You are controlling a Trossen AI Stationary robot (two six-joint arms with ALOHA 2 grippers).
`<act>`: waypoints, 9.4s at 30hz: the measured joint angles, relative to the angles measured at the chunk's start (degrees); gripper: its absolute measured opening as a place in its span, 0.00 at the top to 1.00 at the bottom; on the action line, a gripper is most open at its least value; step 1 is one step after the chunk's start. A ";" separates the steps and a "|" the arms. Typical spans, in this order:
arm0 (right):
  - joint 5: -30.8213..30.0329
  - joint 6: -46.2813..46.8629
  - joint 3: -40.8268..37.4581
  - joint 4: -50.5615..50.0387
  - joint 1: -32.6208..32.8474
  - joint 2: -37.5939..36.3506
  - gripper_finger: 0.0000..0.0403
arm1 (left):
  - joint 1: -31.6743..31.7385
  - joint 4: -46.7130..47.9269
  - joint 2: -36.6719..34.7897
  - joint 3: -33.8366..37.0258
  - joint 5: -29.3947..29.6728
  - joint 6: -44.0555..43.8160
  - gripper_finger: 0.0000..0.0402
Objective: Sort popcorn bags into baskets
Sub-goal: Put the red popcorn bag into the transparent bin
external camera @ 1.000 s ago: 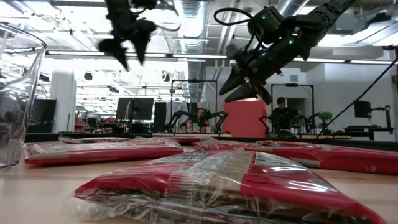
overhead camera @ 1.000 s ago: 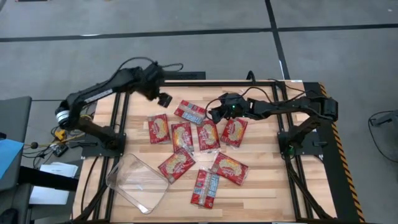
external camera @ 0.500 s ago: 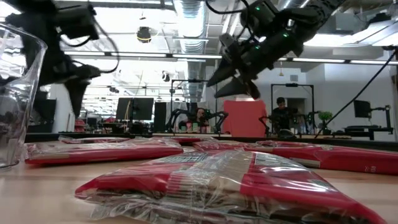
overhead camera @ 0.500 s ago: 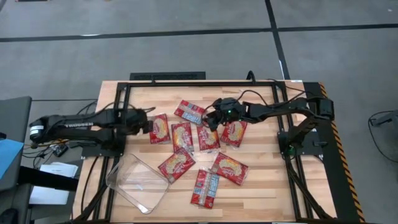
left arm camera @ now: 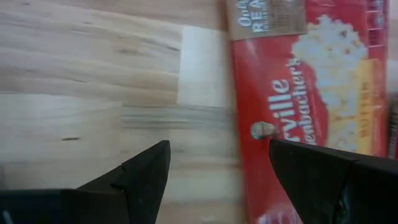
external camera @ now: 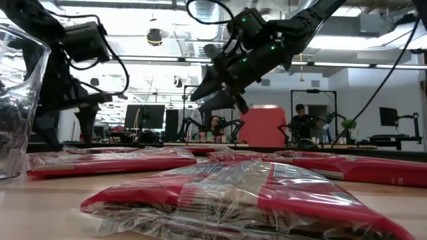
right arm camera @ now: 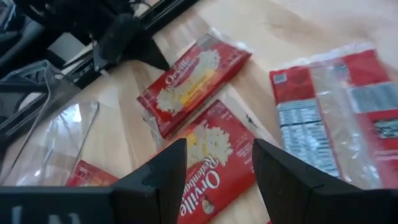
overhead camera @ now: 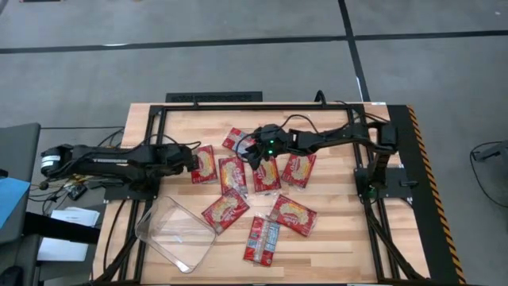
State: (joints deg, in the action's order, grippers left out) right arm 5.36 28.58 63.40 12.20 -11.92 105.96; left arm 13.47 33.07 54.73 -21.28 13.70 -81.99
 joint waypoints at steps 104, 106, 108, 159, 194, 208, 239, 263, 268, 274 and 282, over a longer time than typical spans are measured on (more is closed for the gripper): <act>0.42 -24.01 31.21 -26.56 3.69 24.02 0.93 | 0.02 -38.33 12.62 6.90 -4.88 3.43 0.34; 0.63 -23.00 30.92 -27.59 3.58 24.91 0.94 | 0.02 -40.51 12.64 7.96 -4.83 2.96 0.34; 0.72 -22.88 31.05 -26.72 3.54 25.23 0.96 | 0.01 -41.27 12.64 8.33 -4.85 2.93 0.34; -1.08 -36.61 32.10 -39.74 -6.82 -11.04 0.92 | -5.67 -0.48 -3.14 -26.01 -34.84 39.32 0.96; -0.84 -34.99 31.91 -46.66 -4.57 -9.98 0.91 | -45.37 28.15 29.63 -36.33 -34.42 98.29 0.91; -0.84 -34.91 31.91 -48.20 -4.57 -9.98 0.92 | -44.00 22.76 29.65 -34.64 -35.47 87.27 0.81; 3.55 -17.77 8.27 -35.48 -20.02 -10.66 0.81 | 8.11 -0.73 13.16 -37.77 -10.77 41.44 0.45; -5.13 -9.36 -7.06 -18.48 -18.60 -9.24 0.81 | 12.24 -37.06 41.66 -24.30 -10.45 19.32 0.45; -5.09 -8.40 -7.17 -16.22 -16.97 -3.81 0.81 | 11.74 -40.43 44.44 -24.33 -10.78 17.05 0.45; -4.14 -6.04 -7.13 -13.97 -16.78 0.26 0.81 | 11.47 -43.23 45.63 -24.39 -12.04 16.25 0.45; -1.44 -5.94 -5.17 -12.72 -16.63 4.83 0.81 | 11.59 -44.19 45.73 -24.35 -11.71 15.67 0.45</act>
State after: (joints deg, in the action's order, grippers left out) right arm 3.91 22.63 58.23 -0.53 -28.55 110.79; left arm 25.07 -11.12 100.47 -45.63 2.00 -66.32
